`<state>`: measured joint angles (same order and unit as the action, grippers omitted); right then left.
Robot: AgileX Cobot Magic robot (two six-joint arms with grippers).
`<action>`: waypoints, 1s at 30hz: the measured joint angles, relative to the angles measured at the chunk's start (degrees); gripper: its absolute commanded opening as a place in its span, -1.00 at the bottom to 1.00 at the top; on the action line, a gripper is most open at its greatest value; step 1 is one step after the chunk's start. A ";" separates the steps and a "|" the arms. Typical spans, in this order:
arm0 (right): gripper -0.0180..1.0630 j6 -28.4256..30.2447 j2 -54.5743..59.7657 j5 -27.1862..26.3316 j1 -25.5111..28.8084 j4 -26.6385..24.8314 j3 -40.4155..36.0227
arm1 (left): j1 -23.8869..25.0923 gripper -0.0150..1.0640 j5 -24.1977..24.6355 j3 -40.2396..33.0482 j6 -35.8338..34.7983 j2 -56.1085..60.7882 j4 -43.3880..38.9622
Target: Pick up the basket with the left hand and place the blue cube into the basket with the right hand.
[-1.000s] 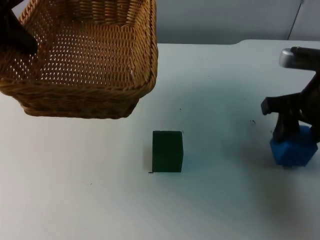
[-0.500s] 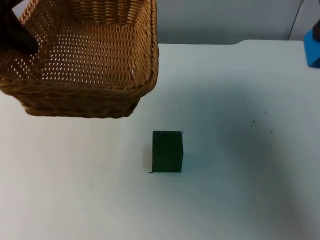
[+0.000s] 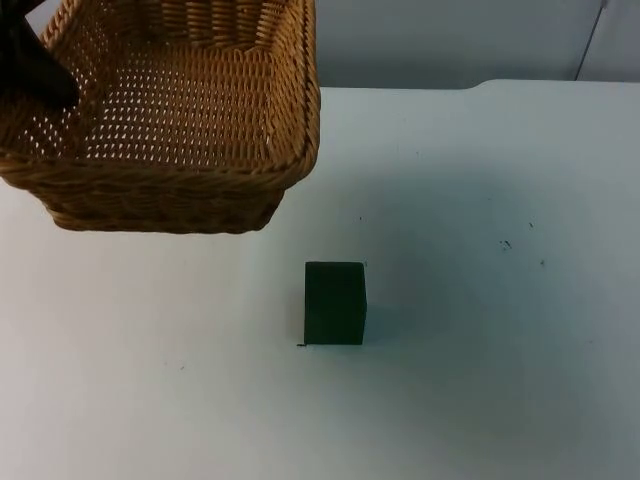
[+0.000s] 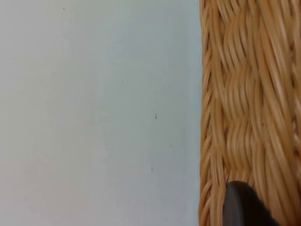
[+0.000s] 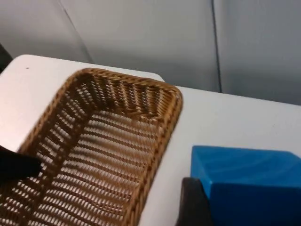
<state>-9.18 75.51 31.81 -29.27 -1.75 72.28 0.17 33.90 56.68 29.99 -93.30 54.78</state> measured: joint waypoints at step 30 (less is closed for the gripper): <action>-0.97 5.60 39.82 0.53 -13.30 0.61 29.47 | 0.00 -0.98 0.00 0.00 0.00 0.00 0.22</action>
<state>-3.59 115.33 32.34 -42.56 -1.15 101.75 0.17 33.90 56.68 29.99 -93.30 55.00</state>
